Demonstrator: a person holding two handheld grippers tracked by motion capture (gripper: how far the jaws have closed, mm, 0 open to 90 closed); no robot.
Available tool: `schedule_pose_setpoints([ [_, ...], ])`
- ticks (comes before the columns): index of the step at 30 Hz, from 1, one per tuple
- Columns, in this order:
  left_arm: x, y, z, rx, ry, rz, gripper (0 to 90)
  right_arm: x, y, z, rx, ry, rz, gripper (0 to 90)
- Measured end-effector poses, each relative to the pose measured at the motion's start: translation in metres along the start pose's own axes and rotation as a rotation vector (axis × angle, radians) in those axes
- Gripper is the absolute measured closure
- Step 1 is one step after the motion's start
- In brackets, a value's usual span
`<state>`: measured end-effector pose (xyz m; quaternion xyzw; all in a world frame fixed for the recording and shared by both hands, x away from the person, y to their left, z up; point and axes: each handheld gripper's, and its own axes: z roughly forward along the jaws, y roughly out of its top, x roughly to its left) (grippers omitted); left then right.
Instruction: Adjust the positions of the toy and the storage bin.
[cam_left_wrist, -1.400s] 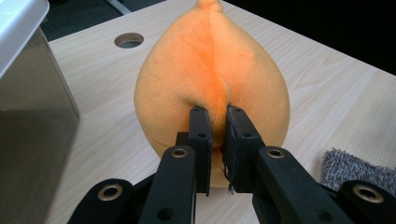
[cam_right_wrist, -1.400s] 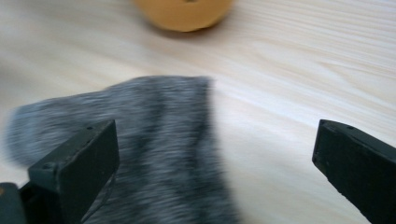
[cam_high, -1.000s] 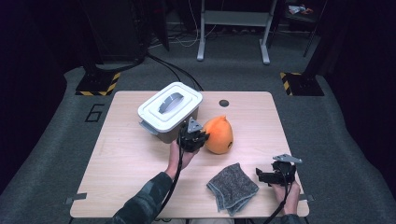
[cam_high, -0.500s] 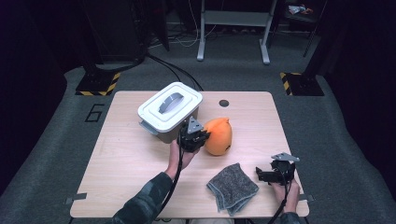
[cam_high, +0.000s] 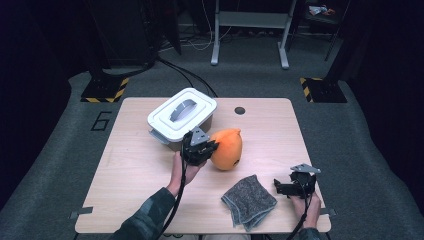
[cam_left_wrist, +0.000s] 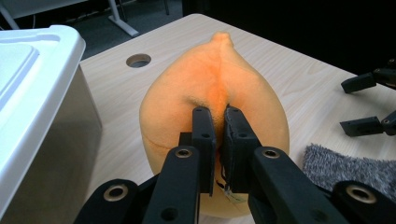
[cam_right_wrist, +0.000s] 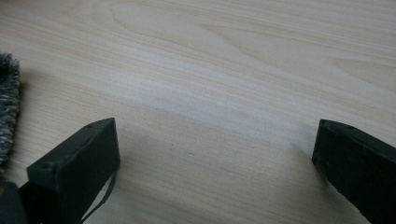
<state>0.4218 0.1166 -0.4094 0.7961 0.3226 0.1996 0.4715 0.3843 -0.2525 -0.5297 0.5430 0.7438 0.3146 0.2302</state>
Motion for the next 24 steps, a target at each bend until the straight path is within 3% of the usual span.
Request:
schedule_pose_setpoints([
  [18,0.000,-0.017,-0.058,-0.026,0.008,0.020,84.3,0.001,0.000,0.000,-0.005,0.003,-0.001,0.3],
  [24,0.002,-0.027,-0.076,-0.035,0.016,0.008,84.3,0.001,0.000,0.000,-0.006,0.002,-0.001,0.2],
])
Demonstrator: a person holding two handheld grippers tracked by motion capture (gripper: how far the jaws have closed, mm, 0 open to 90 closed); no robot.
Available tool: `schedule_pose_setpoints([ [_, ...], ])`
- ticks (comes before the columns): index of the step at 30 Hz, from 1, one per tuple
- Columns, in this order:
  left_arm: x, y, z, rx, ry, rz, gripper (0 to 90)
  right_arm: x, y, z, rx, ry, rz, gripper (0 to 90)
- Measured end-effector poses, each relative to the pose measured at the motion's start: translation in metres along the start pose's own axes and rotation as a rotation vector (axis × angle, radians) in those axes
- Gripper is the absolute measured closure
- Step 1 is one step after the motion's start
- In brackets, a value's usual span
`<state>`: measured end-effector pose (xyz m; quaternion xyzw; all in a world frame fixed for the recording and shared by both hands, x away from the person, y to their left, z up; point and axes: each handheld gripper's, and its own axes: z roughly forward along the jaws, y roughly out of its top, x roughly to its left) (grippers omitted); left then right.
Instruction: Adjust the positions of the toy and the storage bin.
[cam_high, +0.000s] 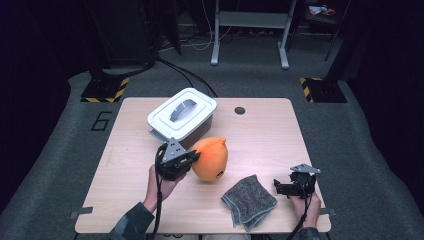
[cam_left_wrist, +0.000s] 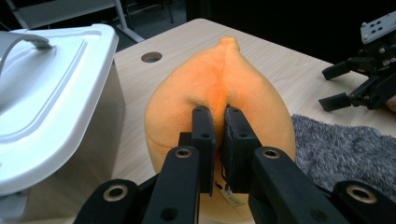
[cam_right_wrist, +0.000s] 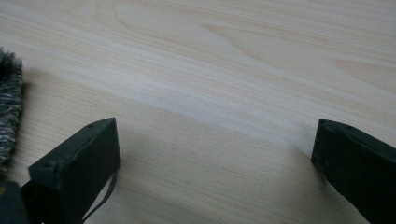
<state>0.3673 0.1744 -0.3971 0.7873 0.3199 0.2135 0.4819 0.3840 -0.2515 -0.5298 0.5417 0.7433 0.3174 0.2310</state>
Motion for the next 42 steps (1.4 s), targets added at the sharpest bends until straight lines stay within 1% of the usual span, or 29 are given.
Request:
schedule_pose_setpoints([
  [2,0.001,-0.004,-0.007,0.002,0.008,0.000,84.3,0.000,0.000,0.000,0.000,0.000,-0.001,0.2],
  [3,0.001,-0.006,-0.009,-0.008,0.012,-0.004,84.2,0.000,0.000,0.000,0.000,-0.001,0.000,0.2],
  [4,0.002,-0.008,-0.013,-0.002,0.008,-0.005,84.2,0.000,0.000,0.000,0.000,0.000,0.000,0.2],
  [5,0.002,-0.011,-0.016,-0.008,0.018,-0.006,84.2,0.000,0.000,0.000,0.000,0.000,0.000,0.2],
  [7,0.003,-0.014,-0.022,-0.013,0.021,-0.013,84.2,0.000,0.000,0.000,0.000,0.000,-0.001,0.2],
  [8,0.003,-0.017,-0.025,-0.005,0.020,-0.016,84.2,0.000,0.000,0.000,0.000,0.000,-0.001,0.2],
  [9,0.004,-0.019,-0.028,-0.013,0.023,-0.020,84.3,0.000,0.000,0.000,0.000,0.000,-0.001,0.2],
  [12,0.006,-0.026,-0.038,-0.005,0.025,-0.027,84.2,0.000,0.000,0.000,0.000,0.000,-0.001,0.2],
  [13,0.006,-0.028,-0.040,-0.005,0.034,-0.024,84.2,0.000,0.000,0.000,0.000,-0.001,-0.001,0.2],
  [14,0.006,-0.030,-0.043,-0.011,0.036,-0.030,84.2,0.000,0.000,0.000,0.000,-0.001,-0.001,0.2],
  [15,0.007,-0.033,-0.047,-0.002,0.031,-0.035,84.2,0.000,0.000,0.000,0.001,-0.001,-0.002,0.2],
  [16,0.008,-0.036,-0.051,-0.009,0.047,-0.033,84.2,0.000,0.000,0.000,0.001,-0.002,-0.002,0.2],
  [19,0.011,-0.044,-0.061,-0.005,0.058,-0.043,84.2,0.000,0.000,0.000,0.000,-0.002,-0.002,0.2],
  [22,0.013,-0.051,-0.068,-0.015,0.072,-0.068,84.1,0.000,0.000,0.000,0.000,-0.001,-0.002,0.2],
  [23,0.014,-0.053,-0.072,-0.011,0.070,-0.073,84.2,0.000,0.000,0.000,0.000,-0.001,-0.001,0.1],
  [24,0.014,-0.055,-0.074,-0.013,0.079,-0.081,84.1,0.000,0.000,0.000,0.000,-0.002,-0.001,0.1],
  [25,0.014,-0.055,-0.074,-0.013,0.079,-0.081,84.1,0.000,0.000,0.000,0.001,-0.002,-0.001,0.1],
  [26,0.016,-0.060,-0.080,-0.015,0.096,-0.086,84.1,0.000,0.000,0.000,0.001,-0.003,-0.001,0.0],
  [28,0.018,-0.064,-0.085,-0.003,0.098,-0.092,84.0,0.000,0.000,0.000,0.002,-0.003,-0.001,0.0],
  [30,0.020,-0.067,-0.089,0.001,0.114,-0.096,84.0,0.000,0.000,0.000,0.002,-0.003,-0.001,0.0],
  [31,0.022,-0.068,-0.093,-0.006,0.121,-0.106,84.0,0.000,0.000,0.000,0.002,-0.003,-0.001,0.0],
  [32,0.023,-0.069,-0.095,0.001,0.122,-0.110,84.0,0.000,0.000,0.000,0.002,-0.004,-0.001,0.0],
  [33,0.024,-0.071,-0.097,0.003,0.136,-0.117,84.0,0.000,0.000,0.000,0.002,-0.004,0.000,0.0],
  [34,0.024,-0.071,-0.097,0.003,0.136,-0.117,84.0,0.000,0.000,0.000,0.002,-0.004,0.000,0.0],
  [36,0.031,-0.077,-0.104,0.009,0.175,-0.123,84.0,0.000,0.000,0.000,0.002,-0.004,0.000,0.0],
  [39,0.040,-0.083,-0.109,0.029,0.202,-0.144,83.9,0.000,0.000,0.000,0.002,-0.004,0.001,0.0],
  [40,0.044,-0.085,-0.109,0.034,0.205,-0.159,83.9,0.000,0.000,0.000,0.002,-0.004,0.001,0.0],
  [41,0.048,-0.087,-0.109,0.040,0.222,-0.161,83.9,0.000,0.000,0.000,0.002,-0.004,0.001,0.0],
  [42,0.052,-0.090,-0.109,0.038,0.234,-0.174,83.9,0.000,0.000,0.000,0.002,-0.004,0.001,0.0],
])
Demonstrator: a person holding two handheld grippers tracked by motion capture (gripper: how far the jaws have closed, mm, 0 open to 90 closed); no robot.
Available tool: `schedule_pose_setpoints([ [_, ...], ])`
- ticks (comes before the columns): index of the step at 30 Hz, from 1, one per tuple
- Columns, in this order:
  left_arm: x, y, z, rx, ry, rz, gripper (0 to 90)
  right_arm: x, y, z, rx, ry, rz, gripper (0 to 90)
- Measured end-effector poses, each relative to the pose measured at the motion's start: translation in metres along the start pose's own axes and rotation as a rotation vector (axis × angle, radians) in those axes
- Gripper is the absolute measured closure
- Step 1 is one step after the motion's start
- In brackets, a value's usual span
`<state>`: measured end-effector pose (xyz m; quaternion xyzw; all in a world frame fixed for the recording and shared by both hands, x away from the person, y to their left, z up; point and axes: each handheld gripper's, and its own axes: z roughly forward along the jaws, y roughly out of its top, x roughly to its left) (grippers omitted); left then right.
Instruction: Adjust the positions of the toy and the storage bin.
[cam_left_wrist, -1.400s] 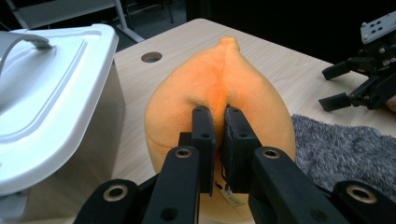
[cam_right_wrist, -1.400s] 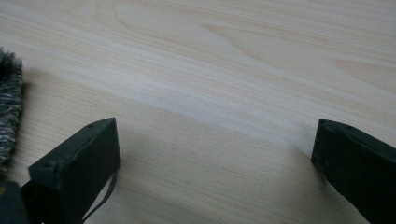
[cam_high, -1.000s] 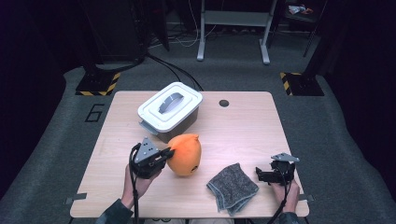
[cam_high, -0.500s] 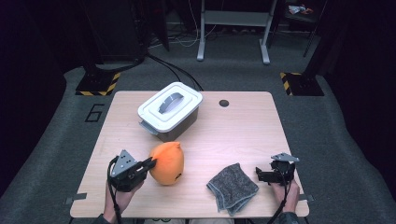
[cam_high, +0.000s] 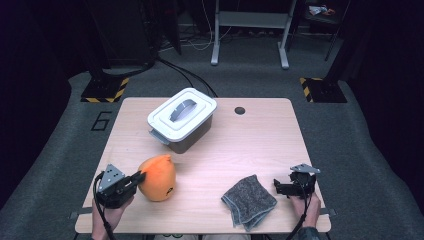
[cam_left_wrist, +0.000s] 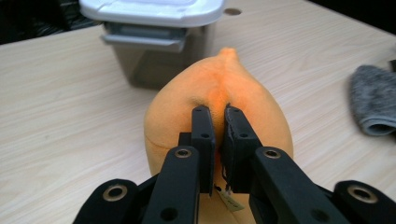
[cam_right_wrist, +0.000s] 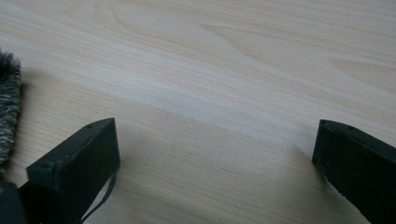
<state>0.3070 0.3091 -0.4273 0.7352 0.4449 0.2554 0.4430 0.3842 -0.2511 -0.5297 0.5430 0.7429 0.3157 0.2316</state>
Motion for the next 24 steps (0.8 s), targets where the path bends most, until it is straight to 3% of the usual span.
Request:
schedule_pose_setpoints([
  [4,0.018,-0.001,0.004,0.018,0.027,-0.033,83.7,0.000,0.000,0.000,0.001,0.000,0.001,0.0],
  [8,0.030,-0.001,0.011,0.045,0.080,-0.032,81.9,0.000,0.000,0.000,0.002,0.000,0.000,0.0],
  [11,0.037,0.000,0.015,0.054,0.109,-0.046,76.5,0.000,0.000,0.000,0.003,0.001,0.001,0.0],
  [13,0.041,0.002,0.017,0.059,0.124,-0.059,67.9,0.000,0.000,0.000,0.005,0.001,0.007,0.0],
  [17,0.041,0.006,0.019,0.056,0.120,-0.068,56.3,0.000,0.000,0.000,0.005,0.000,0.008,0.0],
  [19,0.040,0.005,0.026,0.098,0.099,-0.048,56.0,0.000,0.000,0.000,0.005,0.001,0.008,0.0],
  [23,0.045,-0.001,0.035,0.122,0.074,-0.084,55.7,0.000,0.000,0.000,0.006,0.001,0.008,0.0],
  [24,0.046,-0.001,0.036,0.123,0.072,-0.076,56.0,0.000,0.000,0.000,0.005,0.001,0.008,0.0],
])
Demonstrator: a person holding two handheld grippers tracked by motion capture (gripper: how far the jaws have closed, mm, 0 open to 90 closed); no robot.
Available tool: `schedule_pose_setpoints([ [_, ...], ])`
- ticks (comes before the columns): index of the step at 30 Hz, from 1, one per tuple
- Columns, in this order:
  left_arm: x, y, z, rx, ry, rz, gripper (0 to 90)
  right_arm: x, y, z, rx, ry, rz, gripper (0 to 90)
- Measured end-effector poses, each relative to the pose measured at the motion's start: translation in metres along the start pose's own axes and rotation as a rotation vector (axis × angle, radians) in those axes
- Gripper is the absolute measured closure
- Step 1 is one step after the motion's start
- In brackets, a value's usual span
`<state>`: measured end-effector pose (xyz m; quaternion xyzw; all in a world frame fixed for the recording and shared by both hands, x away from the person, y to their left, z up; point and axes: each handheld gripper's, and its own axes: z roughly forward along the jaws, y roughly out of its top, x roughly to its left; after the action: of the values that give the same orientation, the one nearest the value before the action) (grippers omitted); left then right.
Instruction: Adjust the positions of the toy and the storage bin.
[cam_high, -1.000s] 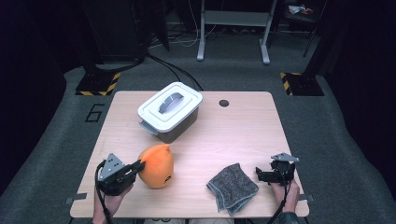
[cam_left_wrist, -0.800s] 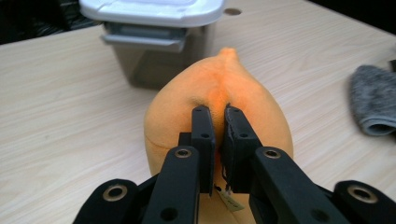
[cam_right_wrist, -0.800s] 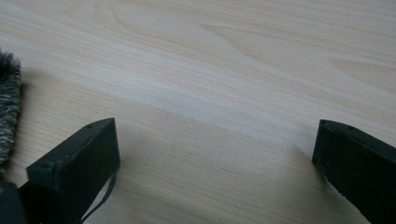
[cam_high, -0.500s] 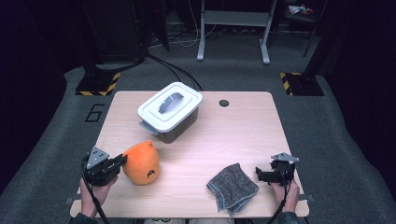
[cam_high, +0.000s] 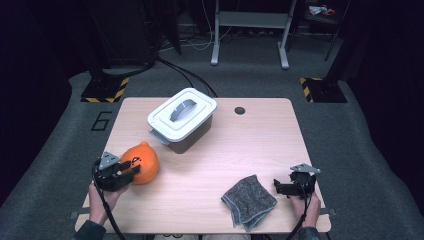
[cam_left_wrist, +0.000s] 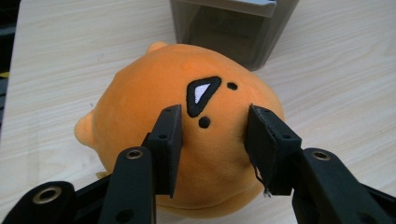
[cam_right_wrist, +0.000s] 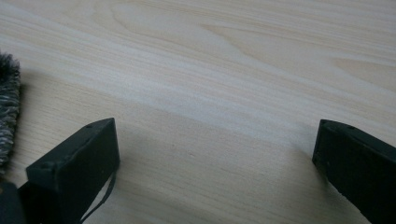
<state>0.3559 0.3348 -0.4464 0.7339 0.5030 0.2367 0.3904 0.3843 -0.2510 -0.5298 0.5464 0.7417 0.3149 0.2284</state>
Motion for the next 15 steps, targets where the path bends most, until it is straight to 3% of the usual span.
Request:
schedule_pose_setpoints([
  [10,-0.0036,0.0022,0.0002,0.001,-0.012,0.004,52.9,-0.0001,0.0000,0.0000,0.000,0.001,0.001,0.0],
  [13,-0.0037,0.0048,-0.0005,0.003,-0.017,0.008,47.0,-0.0003,0.0001,0.0003,-0.003,0.000,0.000,0.0],
  [15,-0.0040,0.0070,-0.0005,0.008,-0.031,0.010,38.3,-0.0005,0.0001,0.0003,-0.003,0.002,-0.002,0.0],
])
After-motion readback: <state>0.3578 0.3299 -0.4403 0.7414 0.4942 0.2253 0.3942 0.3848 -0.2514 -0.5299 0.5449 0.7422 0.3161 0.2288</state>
